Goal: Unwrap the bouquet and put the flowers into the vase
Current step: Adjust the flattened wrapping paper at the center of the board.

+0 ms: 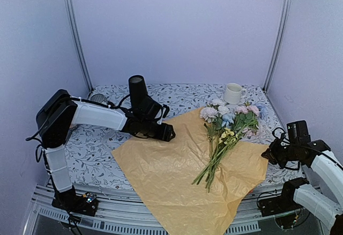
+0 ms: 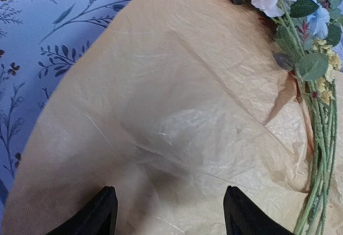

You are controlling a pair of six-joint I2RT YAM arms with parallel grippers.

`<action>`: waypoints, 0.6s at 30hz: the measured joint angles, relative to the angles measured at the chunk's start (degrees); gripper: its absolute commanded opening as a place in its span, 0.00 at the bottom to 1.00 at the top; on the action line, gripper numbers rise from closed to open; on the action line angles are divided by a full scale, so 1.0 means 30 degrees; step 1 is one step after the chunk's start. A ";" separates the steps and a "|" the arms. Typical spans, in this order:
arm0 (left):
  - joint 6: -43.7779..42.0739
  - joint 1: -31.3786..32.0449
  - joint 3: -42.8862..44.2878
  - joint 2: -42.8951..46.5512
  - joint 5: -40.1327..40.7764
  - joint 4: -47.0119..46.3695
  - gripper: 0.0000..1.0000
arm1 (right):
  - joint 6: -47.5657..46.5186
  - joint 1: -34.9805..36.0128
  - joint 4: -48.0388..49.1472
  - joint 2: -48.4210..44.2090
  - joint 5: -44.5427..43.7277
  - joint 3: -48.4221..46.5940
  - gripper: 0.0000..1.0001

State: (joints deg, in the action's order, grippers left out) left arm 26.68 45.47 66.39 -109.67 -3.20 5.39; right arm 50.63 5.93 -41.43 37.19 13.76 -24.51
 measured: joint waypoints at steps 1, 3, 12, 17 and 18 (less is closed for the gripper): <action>0.0015 -0.0175 0.0175 -0.0124 0.0160 0.0051 0.75 | 0.0066 0.0000 -0.0029 0.0000 0.0000 0.0066 0.02; -0.0044 -0.0452 0.0335 -0.0109 0.0532 0.0284 0.76 | 0.0182 0.0000 -0.0044 0.0000 0.0000 0.0131 0.02; -0.1501 -0.1319 0.0364 0.1690 0.1763 0.1698 0.80 | 0.0189 0.0000 0.0197 -0.0007 0.0051 0.0219 0.02; -0.2579 -0.3133 -0.0532 0.2951 -0.0138 0.1705 0.85 | 0.0182 0.0000 0.0539 -0.0102 0.0160 0.0568 0.02; -0.2747 -0.3461 -0.0583 0.2943 -0.0430 0.1712 0.85 | 0.0182 0.0000 0.0568 -0.0124 0.0182 0.0627 0.02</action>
State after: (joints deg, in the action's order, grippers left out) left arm 18.44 35.09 64.64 -100.84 -4.49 10.52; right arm 51.18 5.93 -39.72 36.82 14.31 -22.63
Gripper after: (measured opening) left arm 0.825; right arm 0.024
